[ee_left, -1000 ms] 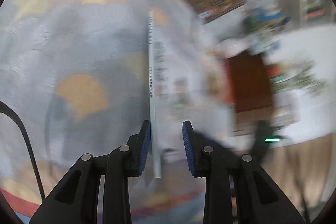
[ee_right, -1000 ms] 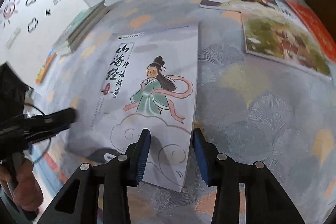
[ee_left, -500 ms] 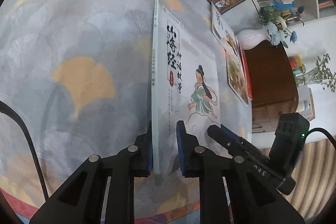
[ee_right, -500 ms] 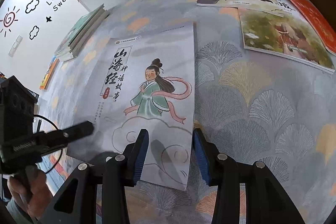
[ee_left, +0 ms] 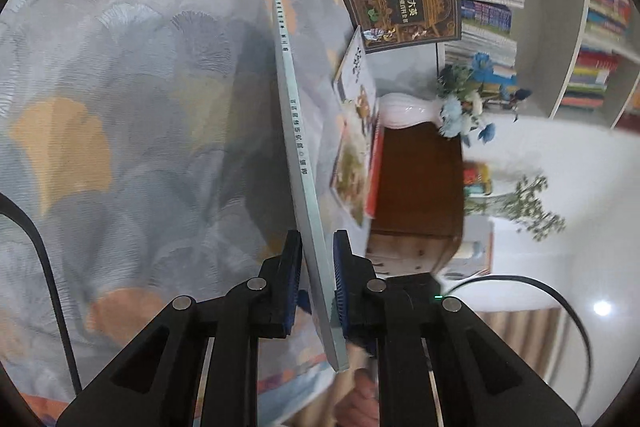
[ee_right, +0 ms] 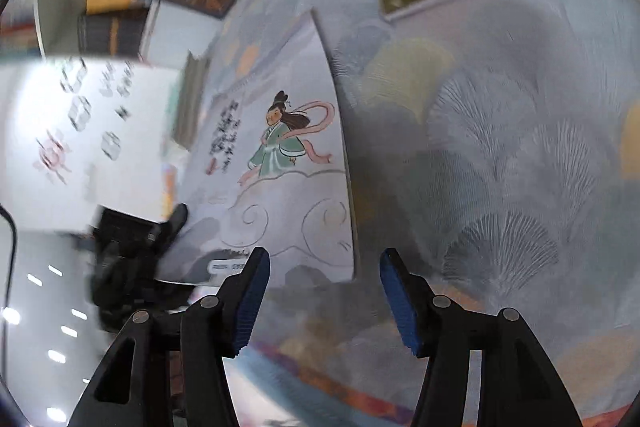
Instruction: Organize books
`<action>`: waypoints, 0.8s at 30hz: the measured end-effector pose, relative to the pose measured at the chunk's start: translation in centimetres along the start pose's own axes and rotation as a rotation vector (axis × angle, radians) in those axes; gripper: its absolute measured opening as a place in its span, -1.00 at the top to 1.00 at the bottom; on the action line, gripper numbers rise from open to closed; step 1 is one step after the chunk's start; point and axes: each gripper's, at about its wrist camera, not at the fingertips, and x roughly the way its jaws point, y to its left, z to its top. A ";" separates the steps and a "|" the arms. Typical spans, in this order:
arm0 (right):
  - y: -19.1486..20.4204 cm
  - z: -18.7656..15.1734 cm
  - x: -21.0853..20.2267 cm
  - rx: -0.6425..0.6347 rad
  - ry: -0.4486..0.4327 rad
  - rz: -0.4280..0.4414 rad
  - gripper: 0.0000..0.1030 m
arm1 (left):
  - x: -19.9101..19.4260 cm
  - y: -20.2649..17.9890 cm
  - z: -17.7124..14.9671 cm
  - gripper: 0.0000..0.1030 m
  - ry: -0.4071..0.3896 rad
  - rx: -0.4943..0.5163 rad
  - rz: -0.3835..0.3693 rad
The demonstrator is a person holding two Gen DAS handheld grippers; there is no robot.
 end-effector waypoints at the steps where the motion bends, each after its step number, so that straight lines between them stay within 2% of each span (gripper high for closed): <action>1: -0.4 0.2 0.1 0.026 0.003 0.041 -0.08 | 0.1 0.0 0.2 0.78 0.003 -0.013 -0.022; 4: -1.0 1.1 1.3 0.075 0.014 0.148 -0.08 | -0.1 -0.1 0.5 0.78 0.014 -0.027 -0.051; 7: -0.2 2.2 2.5 0.062 -0.013 0.184 -0.05 | -0.3 0.1 0.7 0.77 0.028 -0.047 -0.066; 8: 0.2 2.5 2.8 0.057 -0.021 0.189 0.14 | -0.3 0.1 0.7 0.78 0.026 -0.044 -0.052; 9: 0.7 2.8 3.2 0.045 -0.028 0.176 0.21 | -0.2 0.0 0.8 0.78 0.020 -0.037 -0.037; 11: 1.6 2.9 3.3 0.000 -0.035 0.138 0.35 | -0.6 0.2 0.8 0.78 0.014 -0.025 0.007; 13: 3.0 2.7 3.4 -0.093 -0.038 0.062 0.42 | -0.5 0.2 0.8 0.78 0.016 0.002 0.064; 15: 4.7 2.3 3.7 -0.203 -0.045 -0.047 0.44 | -0.3 -0.2 0.6 0.78 0.022 0.068 0.152; 18: 6.6 1.3 4.2 -0.336 -0.057 -0.175 0.45 | 0.0 -0.8 0.0 0.78 0.028 0.151 0.240; 21: 8.1 -0.1 4.5 -0.447 -0.064 -0.257 0.45 | -0.1 -1.8 -0.7 0.78 0.023 0.238 0.314; 24: 9.3 -1.6 4.6 -0.535 -0.074 -0.317 0.45 | -0.7 -2.6 -1.3 0.78 0.029 0.300 0.344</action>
